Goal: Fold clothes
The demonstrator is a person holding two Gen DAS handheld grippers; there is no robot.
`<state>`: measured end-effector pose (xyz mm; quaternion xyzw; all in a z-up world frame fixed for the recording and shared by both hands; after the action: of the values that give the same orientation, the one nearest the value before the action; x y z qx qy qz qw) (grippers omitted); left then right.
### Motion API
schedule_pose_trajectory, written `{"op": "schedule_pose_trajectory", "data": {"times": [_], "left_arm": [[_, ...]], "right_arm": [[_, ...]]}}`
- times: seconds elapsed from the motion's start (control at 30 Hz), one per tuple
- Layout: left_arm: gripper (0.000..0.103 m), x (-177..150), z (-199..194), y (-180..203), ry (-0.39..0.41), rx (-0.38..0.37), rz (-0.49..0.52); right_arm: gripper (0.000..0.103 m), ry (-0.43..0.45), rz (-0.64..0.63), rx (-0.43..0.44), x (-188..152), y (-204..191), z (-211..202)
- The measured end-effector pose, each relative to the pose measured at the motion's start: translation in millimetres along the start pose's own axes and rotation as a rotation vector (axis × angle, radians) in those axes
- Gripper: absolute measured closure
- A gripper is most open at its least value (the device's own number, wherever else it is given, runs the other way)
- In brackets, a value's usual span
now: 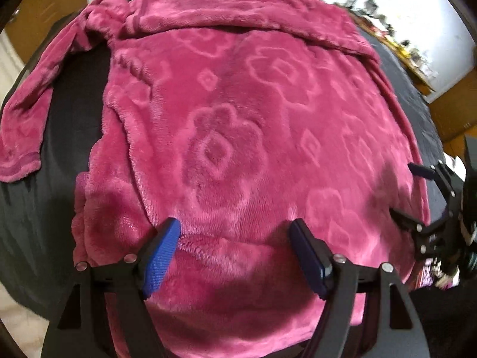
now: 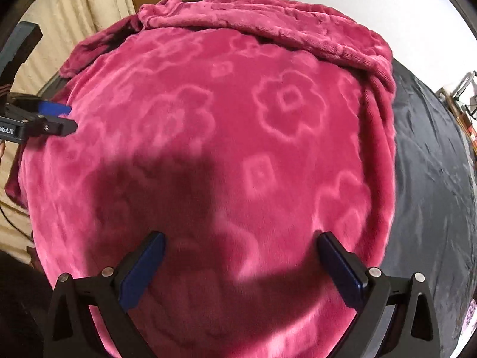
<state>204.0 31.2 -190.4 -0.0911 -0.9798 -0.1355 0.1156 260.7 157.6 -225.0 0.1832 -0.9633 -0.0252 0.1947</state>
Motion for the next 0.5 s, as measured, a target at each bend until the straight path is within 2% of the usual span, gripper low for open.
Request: {"op": "schedule_pose_trajectory", "data": {"times": [0.1, 0.17, 0.23, 0.37, 0.5], "left_arm": [[0.025, -21.5, -11.4, -10.7, 0.017, -0.054, 0.031], [0.024, -26.4, -18.2, -22.5, 0.014, -0.106, 0.015], [0.024, -16.5, -31.2, -45.7, 0.029, -0.149, -0.046], [0.024, 10.1, -69.9, -108.3, 0.178, -0.104, -0.167], [0.024, 51.7, -89.5, -194.8, 0.286, -0.123, -0.395]], "right_arm": [[0.0, -0.02, 0.033, -0.017, -6.6, 0.8, -2.3], [0.0, -0.05, 0.052, -0.022, -2.1, 2.5, 0.0], [0.0, -0.093, 0.07, -0.019, 0.6, 5.0, 2.0], [0.0, -0.186, 0.114, -0.021, 6.4, 9.6, 6.1], [0.0, -0.223, 0.203, -0.033, 4.9, 14.3, 7.0]]}}
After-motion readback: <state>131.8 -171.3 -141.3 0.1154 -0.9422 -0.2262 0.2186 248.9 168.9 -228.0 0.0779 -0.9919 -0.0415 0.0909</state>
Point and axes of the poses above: each gripper's, at about its wrist camera, not at the fingertips, and z roughly the way its jaws point, y to its right, x to its top, the point moved 6 cm from there along z, roughly the way its jaws point, and after that the axes turned 13 degrees about -z, right-handed, at the moved point
